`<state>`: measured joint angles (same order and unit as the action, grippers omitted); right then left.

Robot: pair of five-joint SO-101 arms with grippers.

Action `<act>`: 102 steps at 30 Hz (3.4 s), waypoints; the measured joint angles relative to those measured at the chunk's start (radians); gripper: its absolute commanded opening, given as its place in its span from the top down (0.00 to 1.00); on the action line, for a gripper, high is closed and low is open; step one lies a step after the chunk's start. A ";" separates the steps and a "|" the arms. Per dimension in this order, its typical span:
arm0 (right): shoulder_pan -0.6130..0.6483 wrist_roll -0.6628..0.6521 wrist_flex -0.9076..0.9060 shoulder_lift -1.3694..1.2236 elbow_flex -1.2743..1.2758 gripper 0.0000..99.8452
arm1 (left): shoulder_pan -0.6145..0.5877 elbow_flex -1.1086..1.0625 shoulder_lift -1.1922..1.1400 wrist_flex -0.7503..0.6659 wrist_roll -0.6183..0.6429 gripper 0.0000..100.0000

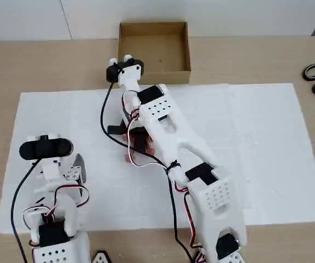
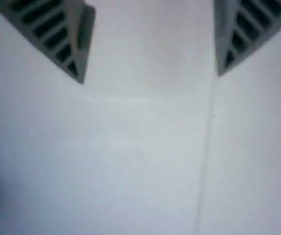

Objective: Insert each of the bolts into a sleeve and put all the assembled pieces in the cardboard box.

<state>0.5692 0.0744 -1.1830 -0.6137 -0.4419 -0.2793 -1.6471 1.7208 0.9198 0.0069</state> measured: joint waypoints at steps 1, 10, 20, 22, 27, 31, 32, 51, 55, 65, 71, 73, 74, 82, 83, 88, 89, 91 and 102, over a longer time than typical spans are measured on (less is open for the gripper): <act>0.000 0.000 0.000 -0.003 0.000 0.83 | 0.000 0.000 0.000 0.000 0.000 0.83; -0.021 0.002 0.009 -0.049 -0.017 0.85 | 0.000 0.000 0.000 0.000 0.000 0.83; -0.025 -0.011 0.009 -0.052 -0.017 0.93 | 0.000 0.000 0.000 0.000 0.000 0.83; -0.025 -0.011 0.009 -0.052 -0.017 0.93 | 0.000 0.000 0.000 0.000 0.000 0.83; -0.025 -0.011 0.005 -0.052 -0.021 0.93 | 0.000 0.000 0.000 0.000 0.000 0.83; -0.031 -0.011 -0.060 -0.029 -0.044 0.98 | 0.000 0.000 0.000 0.000 0.000 0.83; -0.035 -0.011 -0.077 -0.021 -0.049 0.99 | 0.000 0.000 0.000 0.000 0.000 0.83; -0.239 -0.052 -0.485 0.222 -0.118 0.99 | 0.000 0.000 0.000 0.000 0.000 0.83; -0.301 -0.052 -0.505 0.224 -0.084 0.99 | 0.000 0.000 0.000 0.012 0.000 0.83; -0.342 -0.086 -0.393 0.226 0.147 0.99 | 0.000 0.000 0.000 0.018 0.000 0.83; -0.344 -0.092 -0.278 0.226 0.279 0.98 | 0.000 0.000 0.000 0.018 0.000 0.83; -0.344 -0.092 -0.253 0.226 0.311 0.94 | 0.000 0.000 0.000 0.018 0.000 0.83; -0.344 -0.092 -0.247 0.226 0.325 0.92 | 0.000 0.000 0.000 0.018 0.000 0.83; -0.342 -0.092 -0.239 0.229 0.359 0.88 | 0.000 0.000 0.000 0.018 0.000 0.83; -0.342 -0.092 -0.239 0.229 0.359 0.88 | 0.000 0.000 0.000 0.018 0.000 0.83; -0.325 -0.092 -0.215 0.229 0.359 0.88 | 0.000 0.000 0.000 0.018 0.000 0.83; -0.321 -0.092 -0.207 0.229 0.359 0.88 | 0.000 0.000 0.000 0.018 0.000 0.83; -0.311 -0.092 -0.201 0.215 0.359 0.88 | 0.000 0.000 0.000 0.018 0.000 0.83; -0.288 -0.092 -0.199 0.164 0.344 0.80 | 0.000 0.000 0.000 0.018 0.000 0.83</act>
<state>0.2808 -0.0176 -1.3825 -0.4496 -0.0982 -0.2793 -1.6471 1.7208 0.9383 0.0069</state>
